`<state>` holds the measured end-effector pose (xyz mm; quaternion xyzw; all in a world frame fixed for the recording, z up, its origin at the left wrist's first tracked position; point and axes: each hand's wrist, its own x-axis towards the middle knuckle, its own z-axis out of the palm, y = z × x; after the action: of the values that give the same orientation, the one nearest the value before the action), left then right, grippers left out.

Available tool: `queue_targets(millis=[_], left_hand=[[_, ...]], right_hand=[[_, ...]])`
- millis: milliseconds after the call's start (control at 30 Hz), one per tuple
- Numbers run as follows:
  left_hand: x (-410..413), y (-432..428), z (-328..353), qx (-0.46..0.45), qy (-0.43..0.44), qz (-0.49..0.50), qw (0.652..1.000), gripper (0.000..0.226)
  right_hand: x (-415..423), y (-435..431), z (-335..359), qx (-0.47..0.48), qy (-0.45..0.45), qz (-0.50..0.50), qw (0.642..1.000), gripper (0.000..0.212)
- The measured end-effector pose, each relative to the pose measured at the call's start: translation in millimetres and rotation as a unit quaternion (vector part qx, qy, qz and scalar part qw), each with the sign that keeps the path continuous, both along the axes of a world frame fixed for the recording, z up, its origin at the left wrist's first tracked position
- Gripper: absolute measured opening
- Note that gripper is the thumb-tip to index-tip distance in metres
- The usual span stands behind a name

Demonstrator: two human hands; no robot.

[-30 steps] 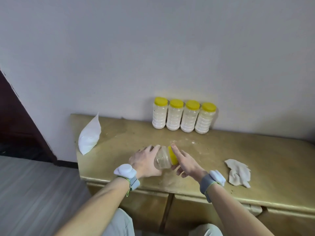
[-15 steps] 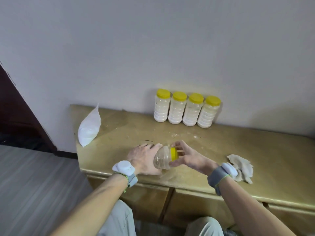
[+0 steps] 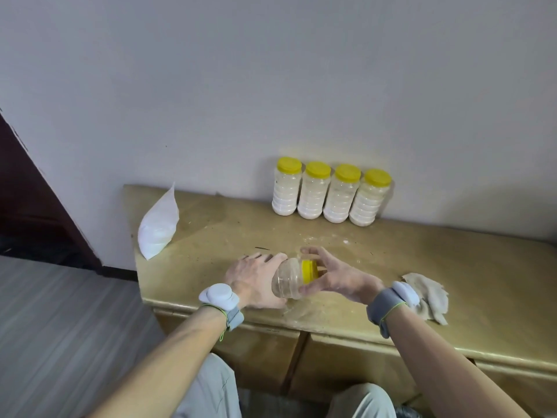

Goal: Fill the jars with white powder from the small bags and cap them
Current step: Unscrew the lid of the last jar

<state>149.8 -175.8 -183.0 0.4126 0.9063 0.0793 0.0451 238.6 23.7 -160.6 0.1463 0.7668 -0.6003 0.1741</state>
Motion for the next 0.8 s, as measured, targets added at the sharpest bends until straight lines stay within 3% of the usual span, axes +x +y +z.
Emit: queue_targets(millis=[167, 267, 367, 433, 533, 700, 800], left_hand=[[-1, 0, -2, -0.009, 0.005, 0.002, 1.000, 0.085], [-1, 0, -2, -0.007, 0.000, 0.006, 1.000, 0.086], [-1, 0, -2, -0.004, -0.007, 0.016, 1.000, 0.084], [-1, 1, -1, -0.003, -0.007, 0.020, 1.000, 0.083], [-2, 3, -1, 0.002, -0.009, 0.031, 0.999, 0.083], [-4, 3, -3, 0.017, -0.023, 0.046, 0.999, 0.086], [-4, 3, -3, 0.015, -0.017, 0.046, 0.999, 0.085]], right_hand=[[0, -5, -3, 0.027, -0.084, 0.000, 0.996, 0.062], [0, 1, -6, 0.017, -0.028, -0.005, 0.999, 0.065], [0, 4, -8, 0.139, 0.037, 0.022, 0.989, 0.076], [1, 4, -12, 0.166, 0.067, 0.015, 0.984, 0.077], [7, 10, -17, 0.178, 0.101, -0.034, 0.978, 0.074], [21, 23, -42, 0.235, 0.133, -0.206, 0.941, 0.067], [30, 24, -59, 0.332, 0.093, -0.186, 0.920, 0.061]])
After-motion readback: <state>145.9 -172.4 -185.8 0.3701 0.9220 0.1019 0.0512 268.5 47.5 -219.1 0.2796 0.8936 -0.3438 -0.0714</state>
